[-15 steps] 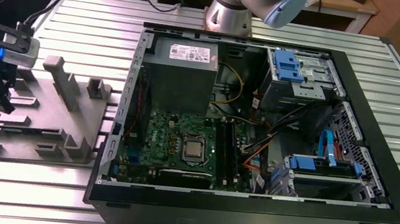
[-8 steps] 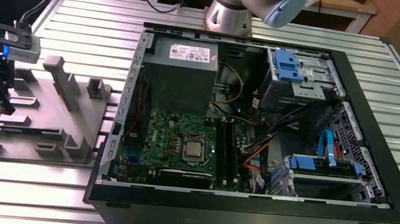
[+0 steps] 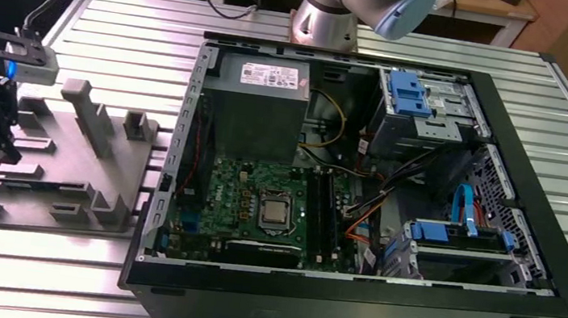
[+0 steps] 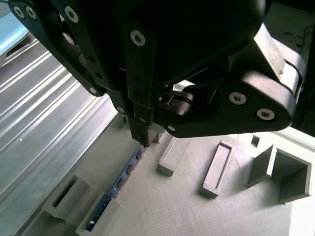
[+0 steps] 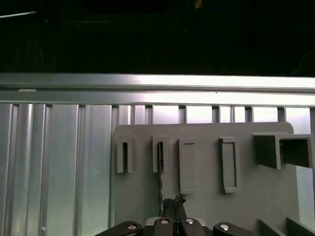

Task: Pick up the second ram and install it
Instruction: 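Pick up the second ram and move it above second insertion slot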

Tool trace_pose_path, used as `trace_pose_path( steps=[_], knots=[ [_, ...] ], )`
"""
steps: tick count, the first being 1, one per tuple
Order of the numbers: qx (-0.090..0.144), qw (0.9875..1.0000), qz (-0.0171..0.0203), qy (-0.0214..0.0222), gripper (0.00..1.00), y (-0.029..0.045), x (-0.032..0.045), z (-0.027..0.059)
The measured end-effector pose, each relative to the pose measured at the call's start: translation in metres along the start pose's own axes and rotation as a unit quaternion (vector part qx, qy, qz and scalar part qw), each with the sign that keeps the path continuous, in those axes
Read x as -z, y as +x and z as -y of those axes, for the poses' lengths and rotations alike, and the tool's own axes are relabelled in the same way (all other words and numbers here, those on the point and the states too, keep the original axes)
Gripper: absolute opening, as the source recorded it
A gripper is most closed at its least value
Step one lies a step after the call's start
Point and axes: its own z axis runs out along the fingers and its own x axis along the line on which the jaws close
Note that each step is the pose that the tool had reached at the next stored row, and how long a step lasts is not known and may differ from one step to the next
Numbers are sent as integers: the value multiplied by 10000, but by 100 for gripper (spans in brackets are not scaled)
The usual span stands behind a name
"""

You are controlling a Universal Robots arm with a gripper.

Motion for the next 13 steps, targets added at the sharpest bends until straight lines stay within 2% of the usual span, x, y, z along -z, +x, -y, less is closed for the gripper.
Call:
trace_pose_path(
  steps=[2,4,5,13],
  knots=[
    [12,10000,8,68,7,-1,-2,0],
    [27,9998,12,171,7,1,-3,-2],
    [29,9998,13,196,7,1,-2,-1],
    [29,9998,13,202,7,13,-8,-3]
  ],
)
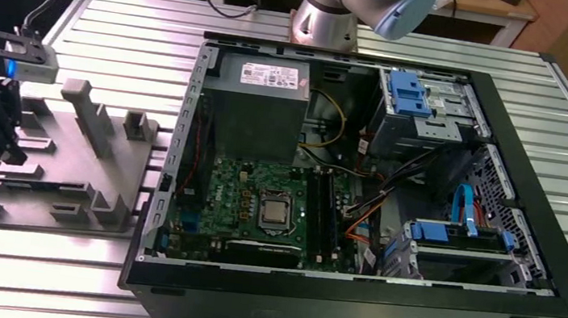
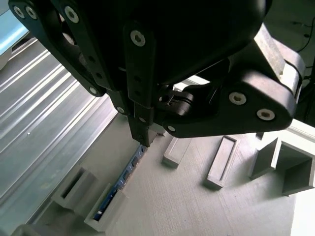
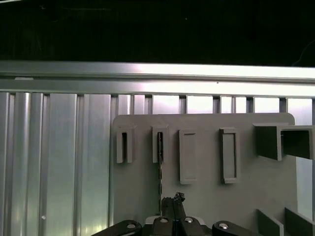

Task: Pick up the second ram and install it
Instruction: 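Pick up the second ram and move it above second insertion slot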

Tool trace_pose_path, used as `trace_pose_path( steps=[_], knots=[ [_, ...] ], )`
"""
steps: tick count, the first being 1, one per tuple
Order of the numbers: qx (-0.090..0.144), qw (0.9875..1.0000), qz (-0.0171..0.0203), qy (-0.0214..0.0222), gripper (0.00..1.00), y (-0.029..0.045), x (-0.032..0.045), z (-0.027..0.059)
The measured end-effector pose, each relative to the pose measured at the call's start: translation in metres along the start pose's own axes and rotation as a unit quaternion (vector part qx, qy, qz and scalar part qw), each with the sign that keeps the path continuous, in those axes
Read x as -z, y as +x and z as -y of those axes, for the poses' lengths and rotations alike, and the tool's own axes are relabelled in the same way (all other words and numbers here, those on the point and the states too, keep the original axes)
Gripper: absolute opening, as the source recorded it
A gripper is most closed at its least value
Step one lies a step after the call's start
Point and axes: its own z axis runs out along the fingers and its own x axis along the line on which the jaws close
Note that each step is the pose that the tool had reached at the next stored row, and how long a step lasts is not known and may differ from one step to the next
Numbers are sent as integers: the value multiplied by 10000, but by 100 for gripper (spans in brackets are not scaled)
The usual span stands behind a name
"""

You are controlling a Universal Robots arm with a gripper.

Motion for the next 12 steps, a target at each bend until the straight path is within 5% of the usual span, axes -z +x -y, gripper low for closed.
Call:
trace_pose_path(
  steps=[12],
  knots=[
    [1,10000,0,10,7,83,-86,-13]
  ],
)
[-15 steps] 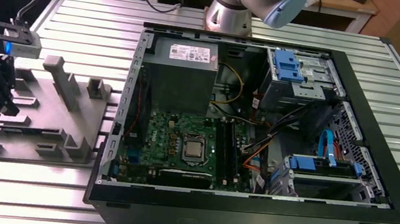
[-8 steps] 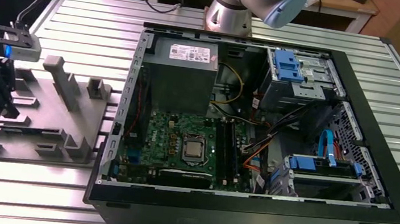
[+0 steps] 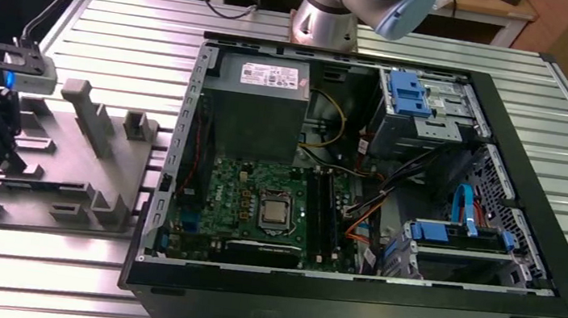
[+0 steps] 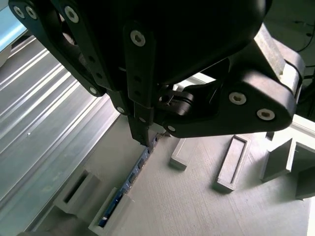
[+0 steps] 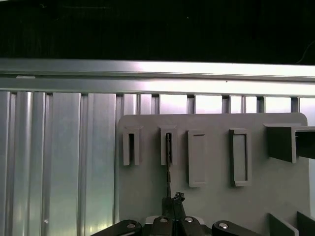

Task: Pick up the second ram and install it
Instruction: 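Pick up the second ram and move it above second insertion slot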

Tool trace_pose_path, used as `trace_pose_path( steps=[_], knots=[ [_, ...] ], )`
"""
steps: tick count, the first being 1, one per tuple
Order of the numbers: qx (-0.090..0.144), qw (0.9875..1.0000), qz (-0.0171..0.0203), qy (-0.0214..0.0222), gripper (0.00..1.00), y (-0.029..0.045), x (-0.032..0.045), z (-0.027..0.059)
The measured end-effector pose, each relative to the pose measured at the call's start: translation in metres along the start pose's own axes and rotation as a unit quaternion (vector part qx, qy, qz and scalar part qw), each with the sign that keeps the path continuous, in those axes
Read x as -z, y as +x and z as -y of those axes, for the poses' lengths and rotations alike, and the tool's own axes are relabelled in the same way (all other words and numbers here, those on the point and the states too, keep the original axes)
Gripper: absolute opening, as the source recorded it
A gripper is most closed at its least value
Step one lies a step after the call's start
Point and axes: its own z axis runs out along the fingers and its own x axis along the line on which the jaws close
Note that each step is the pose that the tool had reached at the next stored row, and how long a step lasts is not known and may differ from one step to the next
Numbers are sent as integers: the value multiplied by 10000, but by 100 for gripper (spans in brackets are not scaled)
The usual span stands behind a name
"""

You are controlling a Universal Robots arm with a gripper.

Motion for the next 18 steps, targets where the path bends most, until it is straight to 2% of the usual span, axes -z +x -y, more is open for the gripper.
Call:
trace_pose_path(
  steps=[18],
  knots=[
    [1,10000,0,1,7,37,-122,-22]
  ],
)
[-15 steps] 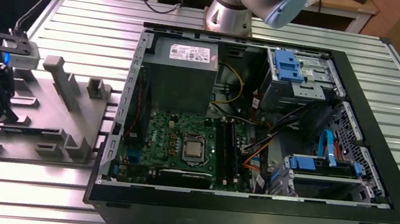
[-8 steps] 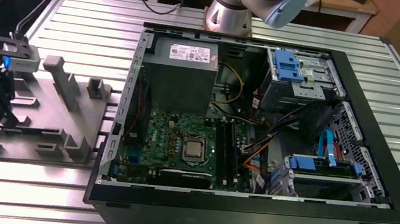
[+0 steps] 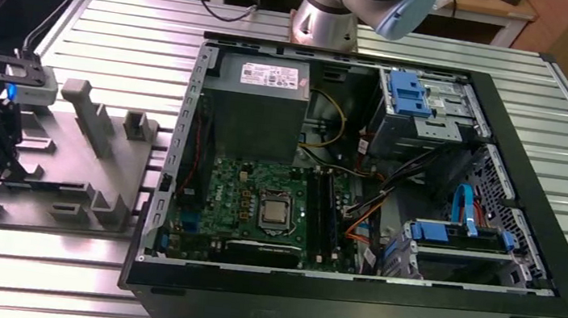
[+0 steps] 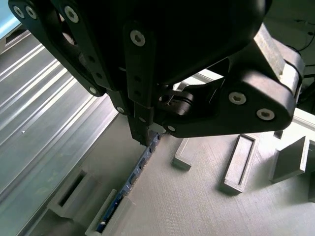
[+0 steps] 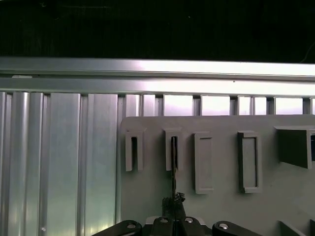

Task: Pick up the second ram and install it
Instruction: 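Pick up the second ram and move it above second insertion slot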

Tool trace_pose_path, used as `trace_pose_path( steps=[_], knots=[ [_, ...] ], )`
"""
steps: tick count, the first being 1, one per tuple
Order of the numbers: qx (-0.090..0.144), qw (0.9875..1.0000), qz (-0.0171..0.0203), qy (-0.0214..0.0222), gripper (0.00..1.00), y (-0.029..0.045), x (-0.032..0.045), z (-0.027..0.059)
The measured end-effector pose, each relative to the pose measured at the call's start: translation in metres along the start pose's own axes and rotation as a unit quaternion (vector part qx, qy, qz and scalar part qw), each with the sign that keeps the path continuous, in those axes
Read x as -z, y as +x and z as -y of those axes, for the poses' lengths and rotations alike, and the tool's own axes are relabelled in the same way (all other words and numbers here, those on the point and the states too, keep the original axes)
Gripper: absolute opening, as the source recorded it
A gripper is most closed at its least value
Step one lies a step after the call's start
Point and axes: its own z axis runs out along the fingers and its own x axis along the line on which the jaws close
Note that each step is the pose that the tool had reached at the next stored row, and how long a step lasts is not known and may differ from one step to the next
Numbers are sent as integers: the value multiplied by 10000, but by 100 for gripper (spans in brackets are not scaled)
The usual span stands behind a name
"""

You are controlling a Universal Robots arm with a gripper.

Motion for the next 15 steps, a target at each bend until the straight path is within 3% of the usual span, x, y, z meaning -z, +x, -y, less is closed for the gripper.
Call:
trace_pose_path(
  steps=[13,15],
  knots=[
    [0,10000,0,0,8,0,-7,-3],
    [0,10000,0,0,20,0,-8,-3]
  ],
)
